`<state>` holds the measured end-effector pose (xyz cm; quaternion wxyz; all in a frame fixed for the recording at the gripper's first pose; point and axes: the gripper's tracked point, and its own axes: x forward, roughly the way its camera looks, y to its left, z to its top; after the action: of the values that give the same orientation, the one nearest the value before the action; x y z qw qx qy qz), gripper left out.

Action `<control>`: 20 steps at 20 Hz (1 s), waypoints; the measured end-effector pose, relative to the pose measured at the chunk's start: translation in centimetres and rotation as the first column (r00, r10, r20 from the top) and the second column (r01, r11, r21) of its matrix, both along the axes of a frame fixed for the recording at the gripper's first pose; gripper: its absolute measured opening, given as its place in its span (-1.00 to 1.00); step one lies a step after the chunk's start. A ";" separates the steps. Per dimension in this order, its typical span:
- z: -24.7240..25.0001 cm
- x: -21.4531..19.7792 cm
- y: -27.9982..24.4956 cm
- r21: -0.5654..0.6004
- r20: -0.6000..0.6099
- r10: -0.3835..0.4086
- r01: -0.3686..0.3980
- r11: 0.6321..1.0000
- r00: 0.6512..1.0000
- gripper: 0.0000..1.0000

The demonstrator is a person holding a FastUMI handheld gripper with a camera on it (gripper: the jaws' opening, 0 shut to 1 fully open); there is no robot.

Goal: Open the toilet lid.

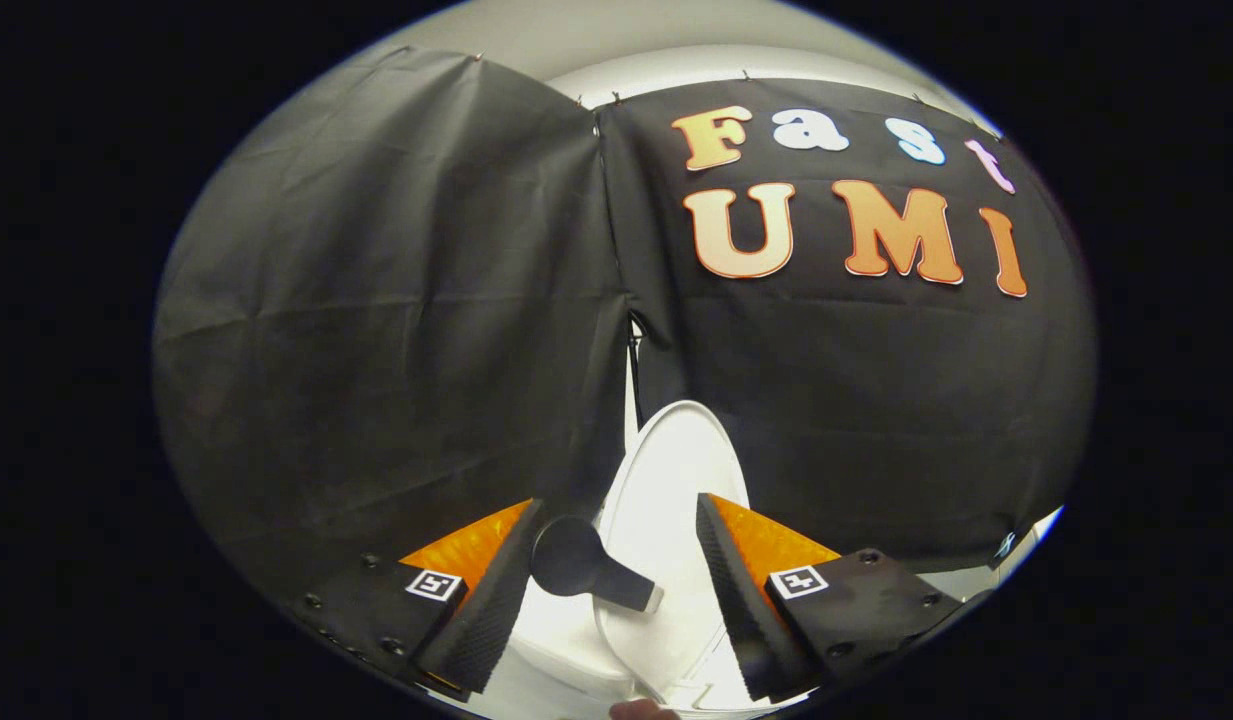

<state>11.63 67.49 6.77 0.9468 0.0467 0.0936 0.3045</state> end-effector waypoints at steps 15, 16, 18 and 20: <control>3.0 1.1 -30.8 0.030 0.084 -0.193 0.191 0.981 0.978 0.94; 2.5 0.9 -33.0 0.018 0.085 -0.216 0.216 0.976 0.973 0.94; 1.5 0.1 -36.7 -0.005 0.086 -0.242 0.243 0.970 0.967 0.94; 0.6 -1.0 -39.6 -0.039 0.094 -0.243 0.248 0.968 0.965 0.94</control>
<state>10.64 27.92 7.40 0.9813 0.0203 0.0528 0.1841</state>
